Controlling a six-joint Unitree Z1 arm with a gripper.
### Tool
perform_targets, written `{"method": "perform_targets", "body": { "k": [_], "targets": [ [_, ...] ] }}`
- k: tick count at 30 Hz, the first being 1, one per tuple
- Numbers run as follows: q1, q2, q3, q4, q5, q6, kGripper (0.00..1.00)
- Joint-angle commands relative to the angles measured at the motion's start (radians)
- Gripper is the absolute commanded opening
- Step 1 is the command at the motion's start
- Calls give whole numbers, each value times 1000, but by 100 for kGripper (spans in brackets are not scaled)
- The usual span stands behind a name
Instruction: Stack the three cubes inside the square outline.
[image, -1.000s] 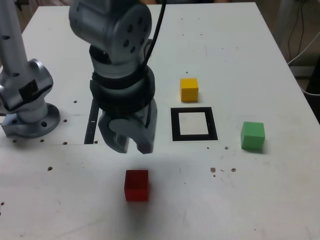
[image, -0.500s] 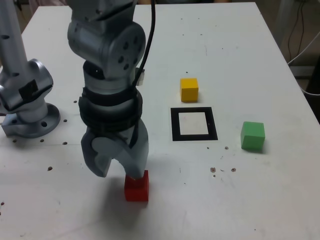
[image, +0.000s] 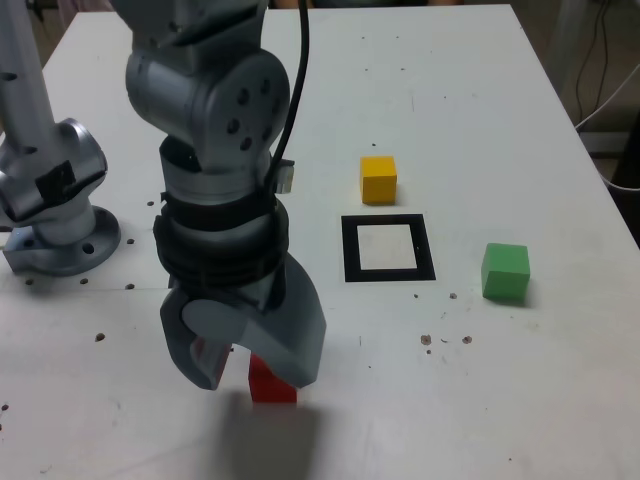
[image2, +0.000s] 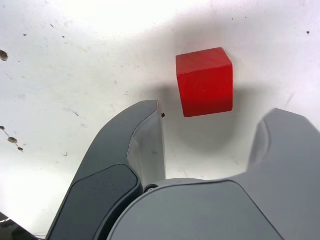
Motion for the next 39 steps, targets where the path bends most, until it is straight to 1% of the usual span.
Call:
{"method": "perform_targets", "body": {
  "k": [1,8,13,18,22,25,29,32,35,39],
  "targets": [
    [-1,11,16,-19,-8,-2,99],
    [-1,27,83,-96,-21,-3,99],
    [-1,58,87,-133,-20,-5,98],
    [0,101,78,-164,-13,-7,93],
    [7,113,86,-168,-10,-17,84],
    [14,110,93,-165,-4,-26,72],
    [17,102,97,-166,25,-47,55],
    [17,97,103,-170,53,-65,45],
    [17,94,111,-174,69,-78,38],
    [17,91,118,-178,74,-87,33]
  ]
}}
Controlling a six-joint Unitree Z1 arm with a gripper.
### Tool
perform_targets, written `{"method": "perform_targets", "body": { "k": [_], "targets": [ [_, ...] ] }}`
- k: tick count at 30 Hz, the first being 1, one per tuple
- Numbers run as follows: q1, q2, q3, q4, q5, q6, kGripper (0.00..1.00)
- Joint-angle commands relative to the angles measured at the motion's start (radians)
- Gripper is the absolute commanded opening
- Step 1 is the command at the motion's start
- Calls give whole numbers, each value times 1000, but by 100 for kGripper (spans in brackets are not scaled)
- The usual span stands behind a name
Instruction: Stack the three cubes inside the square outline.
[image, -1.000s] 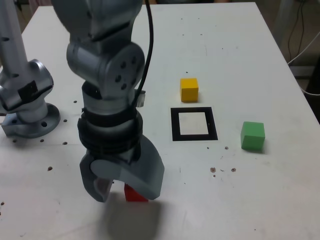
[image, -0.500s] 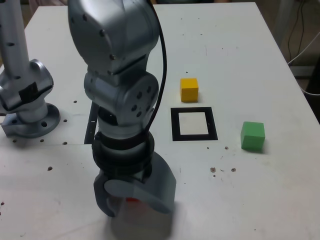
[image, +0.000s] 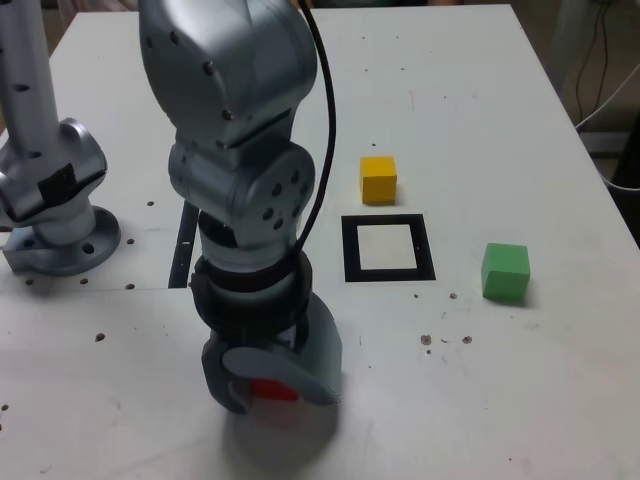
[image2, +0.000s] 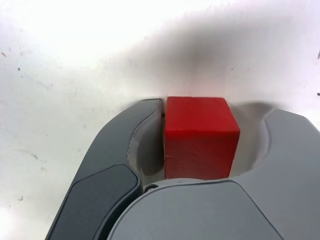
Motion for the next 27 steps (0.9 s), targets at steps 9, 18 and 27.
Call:
{"method": "perform_targets", "body": {
  "k": [9,18,27],
  "targets": [
    [1,-28,24,-27,9,-22,12],
    [1,-63,13,-3,90,-21,0],
    [51,-101,-26,76,200,38,0]
  ]
}}
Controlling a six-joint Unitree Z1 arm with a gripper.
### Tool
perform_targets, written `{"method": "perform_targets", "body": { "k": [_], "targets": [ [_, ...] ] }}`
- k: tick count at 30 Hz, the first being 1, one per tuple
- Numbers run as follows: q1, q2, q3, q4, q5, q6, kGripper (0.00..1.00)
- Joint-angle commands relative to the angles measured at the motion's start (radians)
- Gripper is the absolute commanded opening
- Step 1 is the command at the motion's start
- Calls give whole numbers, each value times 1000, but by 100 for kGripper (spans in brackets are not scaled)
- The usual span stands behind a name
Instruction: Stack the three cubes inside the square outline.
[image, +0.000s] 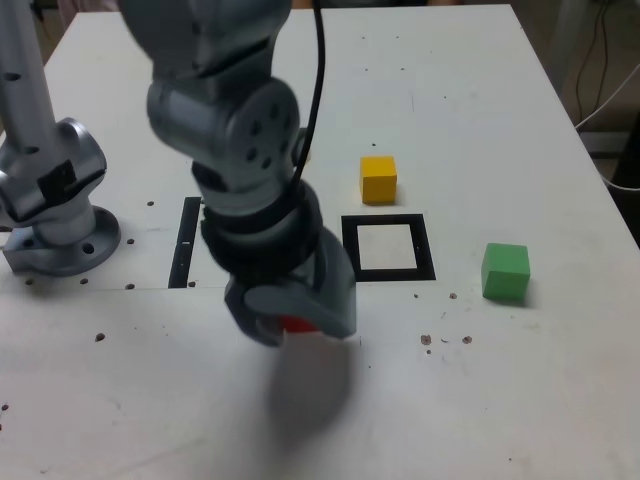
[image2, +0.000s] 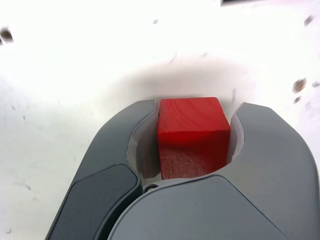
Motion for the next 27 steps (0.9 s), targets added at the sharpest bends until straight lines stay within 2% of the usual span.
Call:
{"method": "perform_targets", "body": {
  "k": [1,8,14,19,27],
  "targets": [
    [30,-9,-6,8,2,25,0],
    [223,-14,-29,28,-28,200,0],
    [350,1,-69,47,-30,268,0],
    [396,50,-119,78,-29,298,0],
    [407,121,-174,93,-33,302,0]
  ]
}}
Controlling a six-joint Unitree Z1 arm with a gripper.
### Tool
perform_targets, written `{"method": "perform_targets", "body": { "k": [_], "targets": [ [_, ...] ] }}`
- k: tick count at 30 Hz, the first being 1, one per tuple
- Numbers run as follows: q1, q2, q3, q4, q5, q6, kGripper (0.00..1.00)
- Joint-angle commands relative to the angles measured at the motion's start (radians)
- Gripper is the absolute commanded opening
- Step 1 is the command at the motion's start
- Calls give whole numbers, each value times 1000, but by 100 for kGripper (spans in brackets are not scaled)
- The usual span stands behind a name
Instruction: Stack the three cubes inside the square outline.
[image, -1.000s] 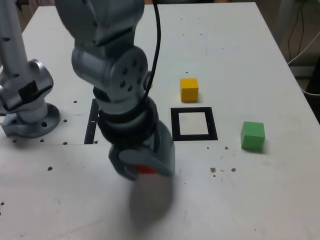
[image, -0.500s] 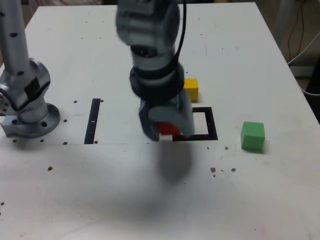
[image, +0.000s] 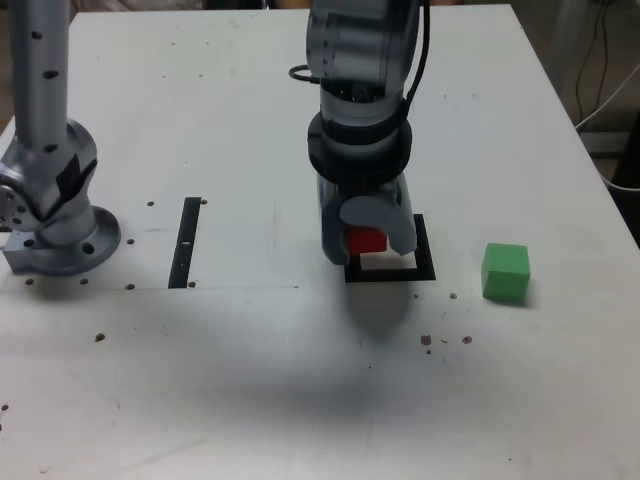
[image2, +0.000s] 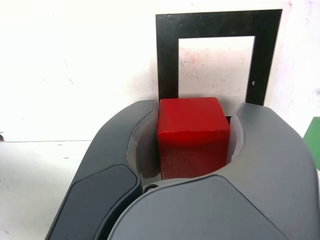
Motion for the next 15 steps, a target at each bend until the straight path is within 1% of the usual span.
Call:
{"method": "perform_targets", "body": {
  "k": [1,9,15],
  "targets": [
    [7,14,-7,-2,-2,-1,0],
    [48,25,-12,-5,-10,3,0],
    [74,54,-32,-4,-39,36,0]
  ]
}}
